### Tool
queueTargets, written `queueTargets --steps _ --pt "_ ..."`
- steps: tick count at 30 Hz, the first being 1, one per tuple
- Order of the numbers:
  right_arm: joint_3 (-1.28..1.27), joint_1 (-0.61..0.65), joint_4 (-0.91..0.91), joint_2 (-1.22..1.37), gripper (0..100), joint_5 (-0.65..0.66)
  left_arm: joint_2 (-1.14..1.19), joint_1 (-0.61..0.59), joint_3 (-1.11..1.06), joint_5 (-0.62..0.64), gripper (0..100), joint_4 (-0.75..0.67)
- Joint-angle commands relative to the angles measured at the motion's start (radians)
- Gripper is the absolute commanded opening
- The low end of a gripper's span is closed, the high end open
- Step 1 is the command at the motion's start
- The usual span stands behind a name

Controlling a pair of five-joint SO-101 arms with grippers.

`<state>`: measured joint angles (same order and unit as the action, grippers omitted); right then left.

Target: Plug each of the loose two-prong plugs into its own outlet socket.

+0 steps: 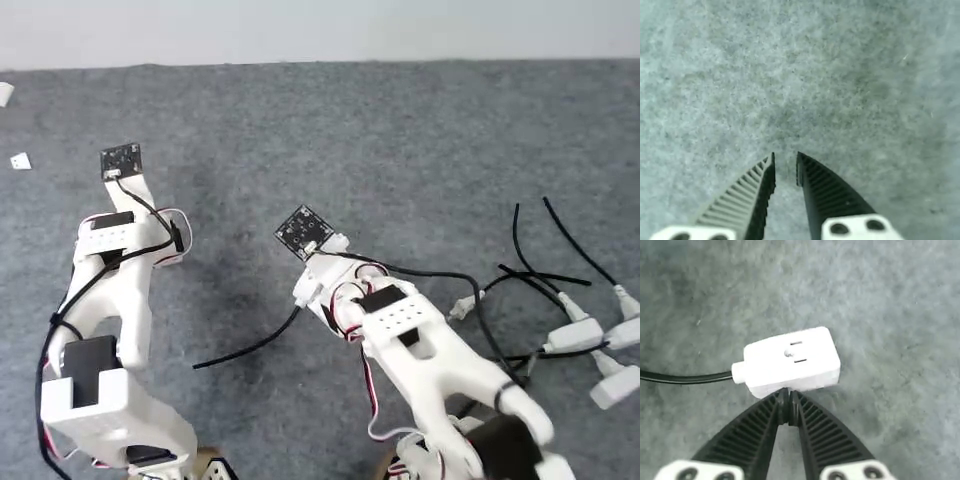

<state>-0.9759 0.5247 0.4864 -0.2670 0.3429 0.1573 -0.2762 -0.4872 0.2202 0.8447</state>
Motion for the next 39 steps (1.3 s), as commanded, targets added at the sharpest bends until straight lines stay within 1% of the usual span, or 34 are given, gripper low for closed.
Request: queueTargets --steps 1,3,5,8,15,28,32,36,39 --pt "0.129 0.010 -0.038 0.091 1.1 -0.026 -0.006 -0.002 0.048 -0.028 7 0.011" --pt "0.212 0.016 -0.015 0.179 1.1 -0.029 -0.006 -0.003 0.048 -0.028 7 0.011" --pt "0.313 0.019 0.048 0.254 0.9 -0.031 -0.008 -0.003 0.047 -0.028 7 0.011" --pt "0.399 0.028 0.082 0.312 0.9 -0.034 -0.008 -0.005 0.047 -0.029 7 0.012" --pt "0.400 0.104 -0.016 0.321 0.9 -0.026 -0.008 -0.005 0.047 -0.031 7 0.011" --pt "0.405 0.269 -0.039 0.325 0.9 -0.023 -0.011 -0.055 0.054 -0.026 7 0.008" --pt "0.404 0.294 -0.031 0.321 0.9 -0.023 -0.012 -0.069 0.068 -0.025 7 0.012" --pt "0.391 0.297 -0.035 0.317 0.9 0.012 -0.012 -0.069 0.070 -0.025 7 0.014" --pt "0.381 0.351 -0.031 0.317 0.9 0.046 -0.012 -0.071 0.073 -0.025 7 0.014"
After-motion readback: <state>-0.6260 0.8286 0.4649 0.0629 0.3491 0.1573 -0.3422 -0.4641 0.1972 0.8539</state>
